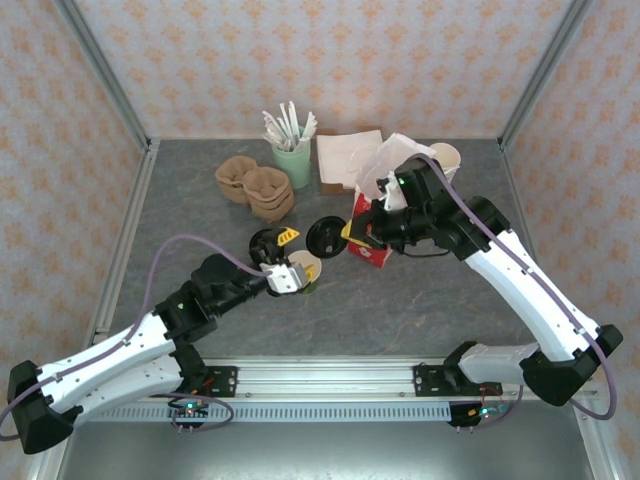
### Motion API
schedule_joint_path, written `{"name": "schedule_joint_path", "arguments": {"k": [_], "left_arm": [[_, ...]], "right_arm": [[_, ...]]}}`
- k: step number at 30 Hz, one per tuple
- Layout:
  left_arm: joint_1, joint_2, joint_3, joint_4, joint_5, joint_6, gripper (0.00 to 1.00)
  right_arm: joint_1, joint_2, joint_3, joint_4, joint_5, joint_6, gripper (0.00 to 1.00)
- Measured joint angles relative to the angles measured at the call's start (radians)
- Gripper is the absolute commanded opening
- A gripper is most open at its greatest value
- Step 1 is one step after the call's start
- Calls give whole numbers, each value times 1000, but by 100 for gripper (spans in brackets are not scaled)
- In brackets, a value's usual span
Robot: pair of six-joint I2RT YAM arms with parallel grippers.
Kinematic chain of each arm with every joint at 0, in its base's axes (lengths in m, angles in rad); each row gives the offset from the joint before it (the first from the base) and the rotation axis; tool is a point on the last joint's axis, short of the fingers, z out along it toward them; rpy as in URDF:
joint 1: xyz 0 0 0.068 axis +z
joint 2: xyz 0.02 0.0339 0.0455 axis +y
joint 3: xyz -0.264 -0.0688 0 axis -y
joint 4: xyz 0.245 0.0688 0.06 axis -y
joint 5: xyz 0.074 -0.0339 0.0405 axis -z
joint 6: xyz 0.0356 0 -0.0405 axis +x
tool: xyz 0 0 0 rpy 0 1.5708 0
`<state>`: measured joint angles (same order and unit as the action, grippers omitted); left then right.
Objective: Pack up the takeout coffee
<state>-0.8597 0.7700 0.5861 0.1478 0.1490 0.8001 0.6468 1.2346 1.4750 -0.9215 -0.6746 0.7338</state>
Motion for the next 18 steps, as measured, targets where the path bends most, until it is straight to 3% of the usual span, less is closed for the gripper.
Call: {"name": "schedule_joint_path", "arguments": {"k": [6,18], "left_arm": [[-18,7,0,2,0,39,54],[-31,43,11,-5,3,56,37]], "right_arm": [[0,1,-9,-7,-19,7,0],[0,6,-42,-7,-44,14,0]]}}
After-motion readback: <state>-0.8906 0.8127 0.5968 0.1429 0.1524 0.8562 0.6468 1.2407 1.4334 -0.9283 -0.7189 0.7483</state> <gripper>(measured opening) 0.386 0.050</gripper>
